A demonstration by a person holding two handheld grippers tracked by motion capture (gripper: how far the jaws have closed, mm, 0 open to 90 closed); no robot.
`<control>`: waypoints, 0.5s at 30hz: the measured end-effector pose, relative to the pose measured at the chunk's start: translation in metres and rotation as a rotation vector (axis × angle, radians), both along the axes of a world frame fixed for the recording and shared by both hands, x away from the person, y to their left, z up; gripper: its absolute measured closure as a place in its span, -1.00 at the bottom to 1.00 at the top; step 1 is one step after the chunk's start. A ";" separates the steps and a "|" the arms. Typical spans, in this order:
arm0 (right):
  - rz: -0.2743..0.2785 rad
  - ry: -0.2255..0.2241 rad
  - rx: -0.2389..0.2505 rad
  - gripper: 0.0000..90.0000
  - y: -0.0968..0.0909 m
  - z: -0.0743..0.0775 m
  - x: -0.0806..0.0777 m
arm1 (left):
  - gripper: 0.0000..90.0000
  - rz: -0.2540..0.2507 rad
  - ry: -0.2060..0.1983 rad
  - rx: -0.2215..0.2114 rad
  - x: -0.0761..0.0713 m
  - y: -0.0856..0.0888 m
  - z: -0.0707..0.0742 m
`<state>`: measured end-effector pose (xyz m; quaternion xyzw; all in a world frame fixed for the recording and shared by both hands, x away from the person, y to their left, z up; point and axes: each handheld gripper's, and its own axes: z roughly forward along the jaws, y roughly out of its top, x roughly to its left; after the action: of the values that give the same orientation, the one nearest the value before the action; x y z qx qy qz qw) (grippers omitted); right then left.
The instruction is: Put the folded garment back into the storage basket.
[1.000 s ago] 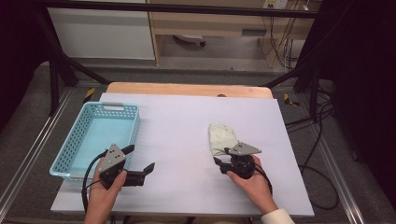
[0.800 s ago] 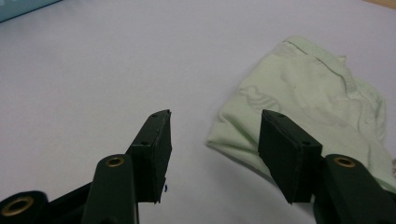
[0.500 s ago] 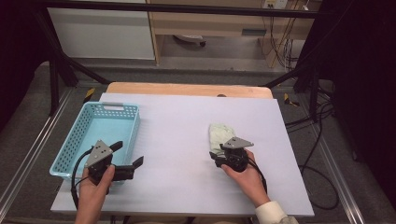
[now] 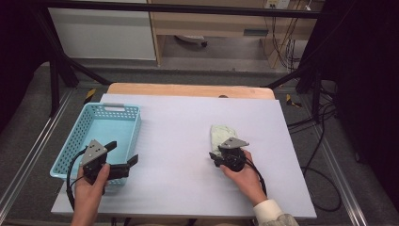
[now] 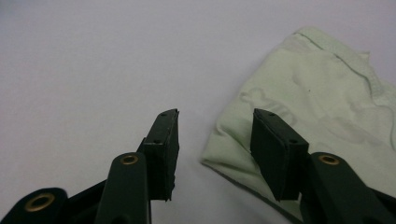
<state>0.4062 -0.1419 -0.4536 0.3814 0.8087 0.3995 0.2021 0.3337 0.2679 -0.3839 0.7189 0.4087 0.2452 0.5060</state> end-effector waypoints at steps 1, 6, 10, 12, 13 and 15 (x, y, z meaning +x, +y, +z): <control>0.000 0.001 -0.003 0.21 0.000 -0.001 0.001 | -0.91 -0.001 0.000 0.002 0.000 0.000 0.000; -0.002 -0.003 -0.024 0.31 0.001 -0.004 0.002 | -0.91 0.007 -0.010 0.003 -0.001 0.000 0.001; -0.006 -0.022 -0.050 0.42 0.003 -0.005 0.001 | -0.91 0.013 -0.010 -0.003 -0.001 0.001 0.001; -0.011 -0.031 -0.057 0.46 0.004 -0.006 0.000 | -0.91 0.006 0.002 -0.012 0.000 0.001 0.000; -0.015 -0.031 -0.058 0.48 0.004 -0.006 0.000 | -0.91 0.006 0.002 -0.012 0.000 0.001 0.000; -0.015 -0.032 -0.060 0.49 0.004 -0.006 0.000 | -0.91 0.000 0.005 -0.011 0.000 0.001 0.000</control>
<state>0.4062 -0.1376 -0.4597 0.3749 0.8141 0.3795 0.2296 0.3334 0.2685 -0.3842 0.7168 0.4113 0.2410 0.5089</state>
